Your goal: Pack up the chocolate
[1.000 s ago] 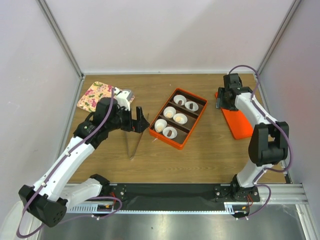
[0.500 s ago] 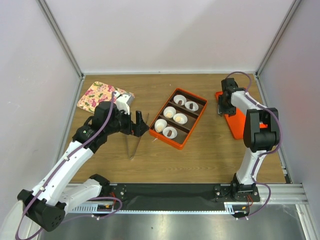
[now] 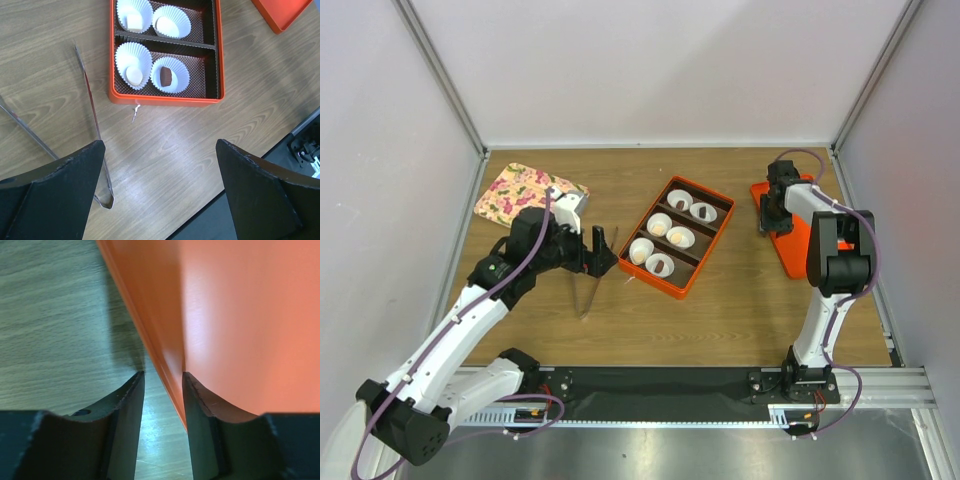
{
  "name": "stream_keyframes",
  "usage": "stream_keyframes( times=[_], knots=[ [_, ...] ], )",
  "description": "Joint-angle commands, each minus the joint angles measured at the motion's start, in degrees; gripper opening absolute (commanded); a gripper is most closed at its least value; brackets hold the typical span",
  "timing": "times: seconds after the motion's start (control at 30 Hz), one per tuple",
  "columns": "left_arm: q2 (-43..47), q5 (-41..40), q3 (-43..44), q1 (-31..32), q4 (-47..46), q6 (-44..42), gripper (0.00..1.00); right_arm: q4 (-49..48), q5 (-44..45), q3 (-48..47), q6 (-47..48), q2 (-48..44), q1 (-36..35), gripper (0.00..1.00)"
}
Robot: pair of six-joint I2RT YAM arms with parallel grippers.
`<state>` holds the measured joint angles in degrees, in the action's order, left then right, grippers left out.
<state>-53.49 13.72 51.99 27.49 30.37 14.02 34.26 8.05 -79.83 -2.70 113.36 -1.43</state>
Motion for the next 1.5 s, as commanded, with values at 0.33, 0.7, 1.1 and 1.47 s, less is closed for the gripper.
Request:
stream_keyframes(
  times=[0.33, 0.7, 1.1, 1.47],
  knots=[
    [0.76, 0.0, -1.54, 0.11, -3.56, -1.63, 1.0, -2.53, -1.9, 1.08, 1.56, 1.86, -0.24, 0.3],
    [1.02, 0.43, 1.1, 0.11, -2.16, -0.49, 1.0, -0.69, -3.31, -1.29, 0.68, -0.24, -0.41, 0.0],
    [0.5, 1.75, 2.68, 0.11, -0.93, 3.2, 1.0, 7.13, -2.61, -9.01, -4.86, -8.5, -1.56, 0.0],
    [-2.58, 4.56, 7.51, 0.02, 0.39, 5.58, 1.0, 13.38, -6.81, -16.32, -10.3, -17.1, -1.64, 0.0]
  ],
)
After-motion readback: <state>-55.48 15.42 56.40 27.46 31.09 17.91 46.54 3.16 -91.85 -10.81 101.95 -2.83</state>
